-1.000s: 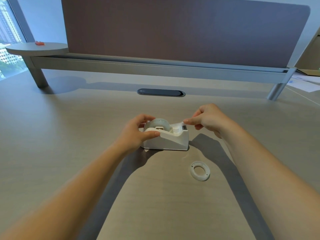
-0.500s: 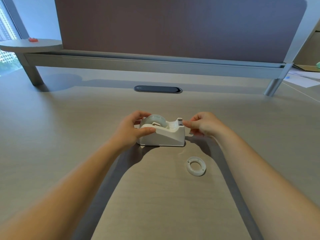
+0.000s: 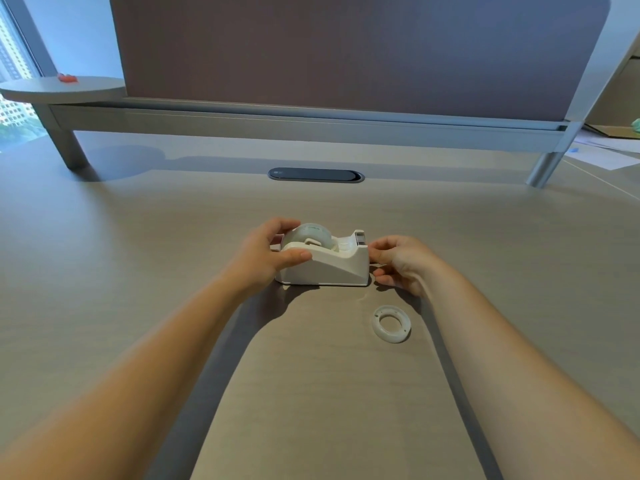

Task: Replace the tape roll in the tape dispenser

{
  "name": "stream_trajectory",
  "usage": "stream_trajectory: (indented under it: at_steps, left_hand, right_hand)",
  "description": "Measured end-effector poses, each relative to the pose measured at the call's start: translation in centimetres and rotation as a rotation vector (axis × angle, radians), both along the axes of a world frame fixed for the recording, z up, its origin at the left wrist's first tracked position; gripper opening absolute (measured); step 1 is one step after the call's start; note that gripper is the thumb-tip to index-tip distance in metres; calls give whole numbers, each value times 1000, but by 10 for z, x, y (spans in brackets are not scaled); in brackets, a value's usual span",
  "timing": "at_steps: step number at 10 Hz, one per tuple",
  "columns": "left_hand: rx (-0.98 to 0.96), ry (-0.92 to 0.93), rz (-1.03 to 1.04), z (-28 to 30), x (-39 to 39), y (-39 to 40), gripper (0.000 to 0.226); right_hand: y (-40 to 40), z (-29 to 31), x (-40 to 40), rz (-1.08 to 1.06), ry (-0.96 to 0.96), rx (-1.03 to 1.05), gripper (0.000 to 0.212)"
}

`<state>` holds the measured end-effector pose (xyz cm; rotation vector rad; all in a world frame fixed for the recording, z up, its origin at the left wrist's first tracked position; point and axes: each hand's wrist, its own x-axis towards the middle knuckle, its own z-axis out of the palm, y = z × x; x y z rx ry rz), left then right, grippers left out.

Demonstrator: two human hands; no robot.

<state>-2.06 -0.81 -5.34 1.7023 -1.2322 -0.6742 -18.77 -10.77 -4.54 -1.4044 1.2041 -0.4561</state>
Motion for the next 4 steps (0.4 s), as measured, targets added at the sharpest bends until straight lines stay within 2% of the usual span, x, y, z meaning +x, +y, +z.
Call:
stream_trajectory:
  at_steps: [1, 2, 3, 4]
  left_hand:
    - [10, -16, 1, 2, -1, 1, 45]
    - [34, -104, 20, 2, -5, 2, 54]
    - [31, -186, 74, 26, -16, 11, 66]
    - [-116, -142, 25, 42, -28, 55, 49]
  right_hand:
    - [5, 4, 1, -1, 2, -54, 4]
    - [10, 8, 0, -46, 48, -232, 20]
    - [27, 30, -1, -133, 71, -494, 26]
    - [78, 42, -22, -26, -92, -633, 13]
